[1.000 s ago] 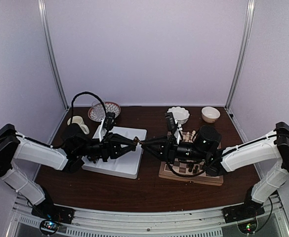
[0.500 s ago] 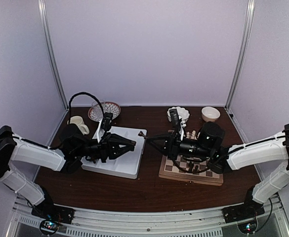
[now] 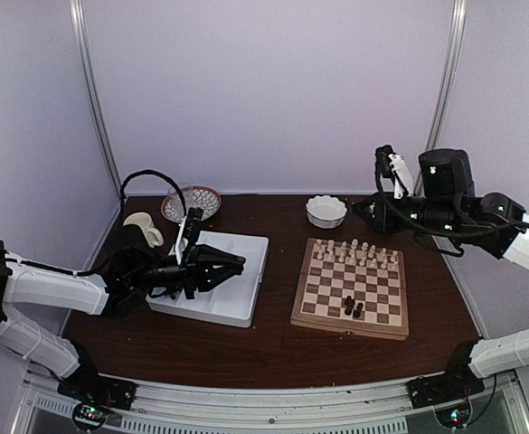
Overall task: Set up the chess pieces on the board
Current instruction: Place the bishop on c8.
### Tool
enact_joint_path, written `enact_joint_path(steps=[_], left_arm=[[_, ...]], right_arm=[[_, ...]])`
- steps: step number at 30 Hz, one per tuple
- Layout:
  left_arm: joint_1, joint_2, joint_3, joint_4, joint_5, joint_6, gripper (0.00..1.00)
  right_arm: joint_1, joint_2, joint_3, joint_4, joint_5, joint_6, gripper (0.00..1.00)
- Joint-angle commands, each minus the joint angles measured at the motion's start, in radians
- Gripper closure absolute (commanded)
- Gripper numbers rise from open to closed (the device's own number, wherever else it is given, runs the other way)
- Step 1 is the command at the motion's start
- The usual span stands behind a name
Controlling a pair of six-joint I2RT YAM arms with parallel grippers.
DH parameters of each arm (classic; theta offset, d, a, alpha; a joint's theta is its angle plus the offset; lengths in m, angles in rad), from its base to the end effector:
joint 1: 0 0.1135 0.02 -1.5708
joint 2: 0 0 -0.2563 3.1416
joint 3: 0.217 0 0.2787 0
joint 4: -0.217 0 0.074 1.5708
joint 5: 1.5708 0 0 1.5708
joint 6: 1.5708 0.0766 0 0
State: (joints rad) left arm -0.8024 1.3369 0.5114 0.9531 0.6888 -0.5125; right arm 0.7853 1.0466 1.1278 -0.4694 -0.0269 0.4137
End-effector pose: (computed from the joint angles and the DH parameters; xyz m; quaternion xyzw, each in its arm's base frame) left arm 0.1883 -0.2649 0.2204 0.3406 0.5787 -0.6084 0.4231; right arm 0.2089 0.2118 0.3603 -0.1607 0.8145 0.3237 0.4539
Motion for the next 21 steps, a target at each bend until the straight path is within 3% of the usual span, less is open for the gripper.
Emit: enact_joint_path(steps=[1, 5, 11, 21], left_arm=[[-0.006, -0.008, -0.011, -0.023, -0.030, 0.048, 0.90], [-0.006, -0.006, -0.008, -0.040, -0.033, 0.057, 0.90], [-0.007, 0.001, -0.003, -0.044, -0.025, 0.053, 0.90], [-0.007, -0.001, -0.003, -0.052, -0.023, 0.045, 0.90]], right_arm=[[-0.004, 0.061, 0.095, -0.541, 0.143, 0.095, 1.00], [-0.005, 0.067, 0.126, -0.718, 0.235, 0.254, 1.00], [-0.007, 0.087, 0.141, -0.855, 0.189, 0.347, 1.00], [-0.010, 0.306, 0.132, -0.903, 0.213, 0.198, 1.00]])
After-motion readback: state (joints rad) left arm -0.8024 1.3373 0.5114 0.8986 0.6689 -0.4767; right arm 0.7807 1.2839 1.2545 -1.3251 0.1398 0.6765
